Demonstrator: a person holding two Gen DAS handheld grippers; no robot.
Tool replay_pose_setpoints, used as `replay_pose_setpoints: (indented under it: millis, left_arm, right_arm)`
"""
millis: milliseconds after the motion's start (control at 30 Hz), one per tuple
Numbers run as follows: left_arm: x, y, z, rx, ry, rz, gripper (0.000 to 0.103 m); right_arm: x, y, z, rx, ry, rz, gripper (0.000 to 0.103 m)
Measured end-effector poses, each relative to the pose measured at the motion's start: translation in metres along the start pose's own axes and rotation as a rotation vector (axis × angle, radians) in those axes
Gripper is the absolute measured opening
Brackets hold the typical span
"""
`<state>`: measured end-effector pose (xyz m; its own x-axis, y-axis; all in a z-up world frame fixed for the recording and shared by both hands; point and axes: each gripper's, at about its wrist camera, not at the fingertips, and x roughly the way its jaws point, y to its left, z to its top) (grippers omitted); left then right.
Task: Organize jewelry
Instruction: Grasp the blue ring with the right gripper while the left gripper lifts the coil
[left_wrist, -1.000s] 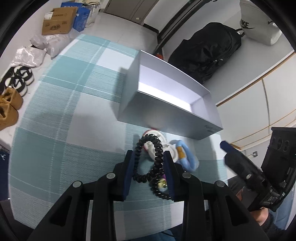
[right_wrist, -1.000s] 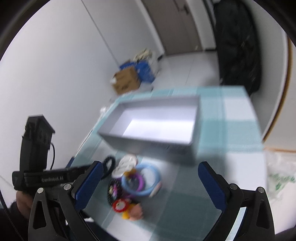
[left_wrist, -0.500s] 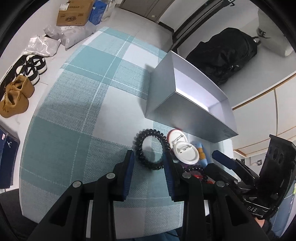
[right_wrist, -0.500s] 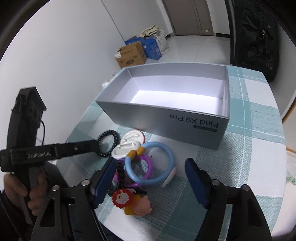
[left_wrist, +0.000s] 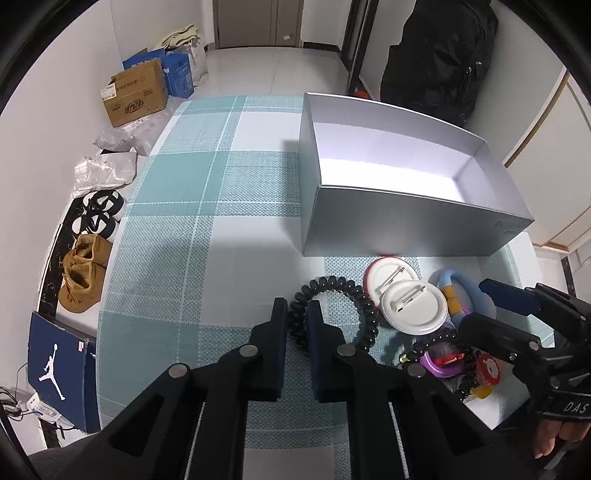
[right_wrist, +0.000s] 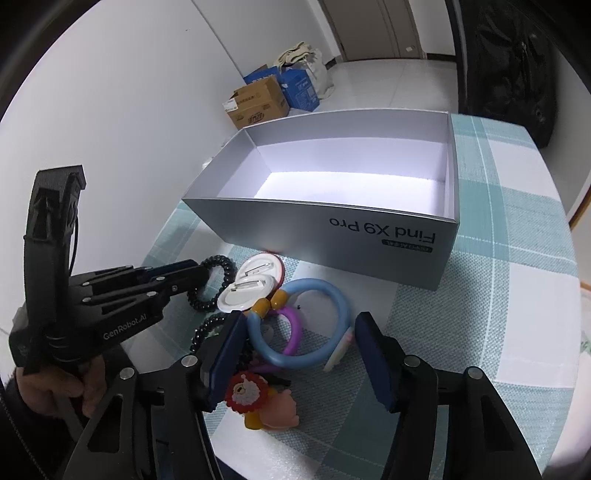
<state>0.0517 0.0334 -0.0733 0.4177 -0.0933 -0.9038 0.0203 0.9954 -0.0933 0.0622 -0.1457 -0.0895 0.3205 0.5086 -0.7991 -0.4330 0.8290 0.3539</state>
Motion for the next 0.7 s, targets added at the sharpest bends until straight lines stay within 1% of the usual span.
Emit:
replay_pose_setpoints:
  millis: [233,467,600,700]
  left_arm:
    - [-0.002,0.011,0.001,-0.059,0.002,-0.081,0.005]
    - [-0.015,0.001,0.001,-0.051,-0.053,-0.122,0.005]
    - [-0.022,0.007,-0.001,-0.096,-0.076,-0.167,0.005]
    - [-0.031,0.009,0.000,-0.117,-0.113,-0.188,0.005]
  right_arm:
    - [-0.003,-0.004,-0.002,0.028,-0.004,0.035,0.060]
    - [-0.018,-0.007,-0.002,0.050,-0.062,0.071,0.060]
    - [-0.027,-0.011,-0.004,0.060,-0.091,0.085,0.060]
    - [-0.032,-0.013,-0.004,0.071,-0.109,0.106,0.060]
